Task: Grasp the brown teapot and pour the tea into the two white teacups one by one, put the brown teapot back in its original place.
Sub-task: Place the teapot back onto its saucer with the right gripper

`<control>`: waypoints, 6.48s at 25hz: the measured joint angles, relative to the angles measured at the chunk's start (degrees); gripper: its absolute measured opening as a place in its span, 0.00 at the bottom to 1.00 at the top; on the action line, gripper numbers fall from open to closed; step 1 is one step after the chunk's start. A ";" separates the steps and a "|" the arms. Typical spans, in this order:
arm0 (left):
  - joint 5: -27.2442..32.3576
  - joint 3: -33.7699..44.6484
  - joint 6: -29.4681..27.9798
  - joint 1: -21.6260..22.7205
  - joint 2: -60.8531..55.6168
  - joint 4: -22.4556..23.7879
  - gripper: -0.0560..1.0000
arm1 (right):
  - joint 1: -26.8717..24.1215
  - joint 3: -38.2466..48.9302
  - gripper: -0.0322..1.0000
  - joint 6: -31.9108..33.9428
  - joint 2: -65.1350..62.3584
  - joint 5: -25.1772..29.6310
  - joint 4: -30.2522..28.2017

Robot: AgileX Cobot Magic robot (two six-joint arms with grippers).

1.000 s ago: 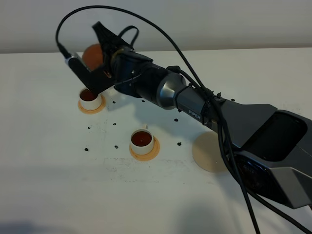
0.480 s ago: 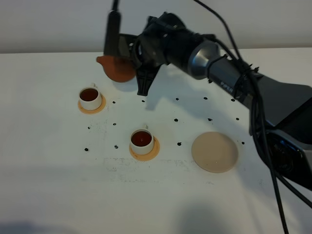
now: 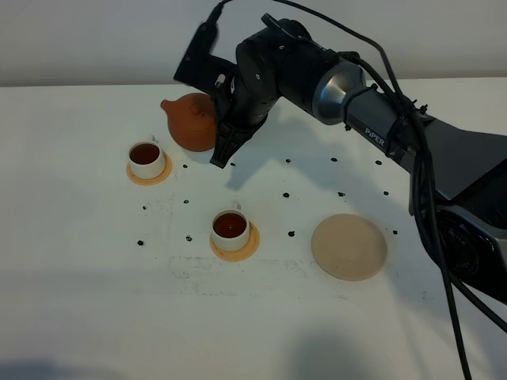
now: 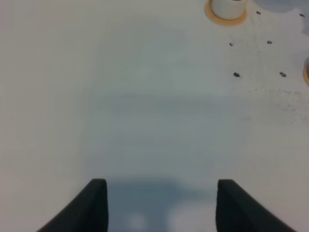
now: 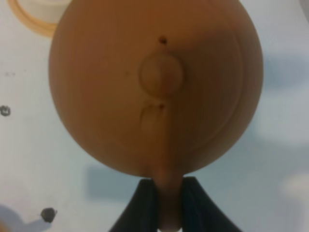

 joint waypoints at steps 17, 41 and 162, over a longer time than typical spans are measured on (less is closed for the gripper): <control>0.00 0.00 0.00 0.00 0.00 0.00 0.51 | 3.09 0.00 0.15 4.36 0.00 8.17 0.76; 0.00 0.00 0.00 0.00 0.00 0.02 0.51 | 6.41 0.00 0.15 -5.44 2.74 5.28 -0.47; 0.00 0.00 0.00 0.00 0.00 0.02 0.51 | -9.46 65.65 0.19 39.24 -34.82 -9.06 7.85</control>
